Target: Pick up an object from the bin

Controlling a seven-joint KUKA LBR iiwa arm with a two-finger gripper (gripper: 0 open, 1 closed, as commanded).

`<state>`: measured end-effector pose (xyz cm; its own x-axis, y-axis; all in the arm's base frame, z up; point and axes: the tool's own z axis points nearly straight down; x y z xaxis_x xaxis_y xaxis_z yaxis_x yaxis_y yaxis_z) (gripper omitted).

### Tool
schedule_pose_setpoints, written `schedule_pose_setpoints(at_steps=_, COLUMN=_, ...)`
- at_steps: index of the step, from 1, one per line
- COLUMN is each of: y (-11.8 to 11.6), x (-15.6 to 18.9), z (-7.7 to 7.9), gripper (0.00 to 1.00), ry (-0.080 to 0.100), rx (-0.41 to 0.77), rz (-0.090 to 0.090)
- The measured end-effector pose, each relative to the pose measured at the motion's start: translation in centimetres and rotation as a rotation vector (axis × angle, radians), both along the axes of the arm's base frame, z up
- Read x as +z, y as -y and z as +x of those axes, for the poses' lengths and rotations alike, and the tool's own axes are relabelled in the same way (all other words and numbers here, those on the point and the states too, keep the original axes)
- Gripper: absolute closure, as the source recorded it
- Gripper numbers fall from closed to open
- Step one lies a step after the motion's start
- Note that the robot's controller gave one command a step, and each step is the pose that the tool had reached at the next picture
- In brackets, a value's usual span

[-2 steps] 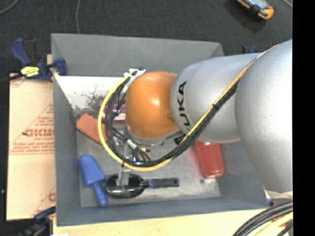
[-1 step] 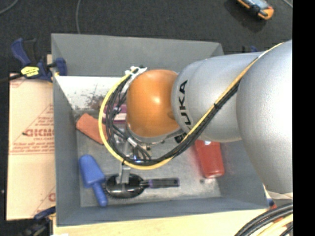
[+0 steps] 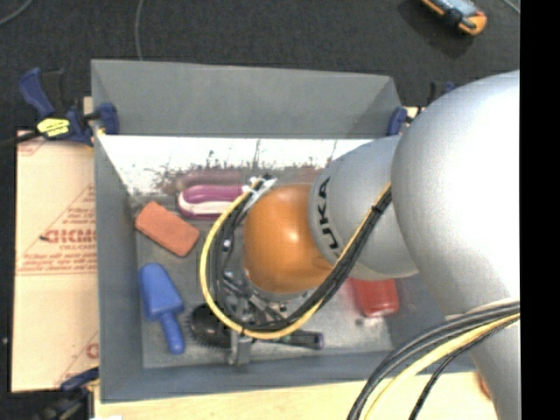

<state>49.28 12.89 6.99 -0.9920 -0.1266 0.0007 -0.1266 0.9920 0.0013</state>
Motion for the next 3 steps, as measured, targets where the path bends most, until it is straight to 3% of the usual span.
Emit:
schedule_pose_setpoints(at_steps=1, y=-0.2, x=6.5, z=0.2, gripper=0.0, ry=0.014, rx=0.014, rz=0.004)
schedule_pose_setpoints(at_steps=2, y=0.8, x=3.0, z=1.8, gripper=0.0, ry=-0.004, rx=-0.436, rz=-0.002)
schedule_pose_setpoints(at_steps=3, y=-0.2, x=0.0, z=-1.0, gripper=0.0, ry=0.015, rx=-0.123, rz=0.006)
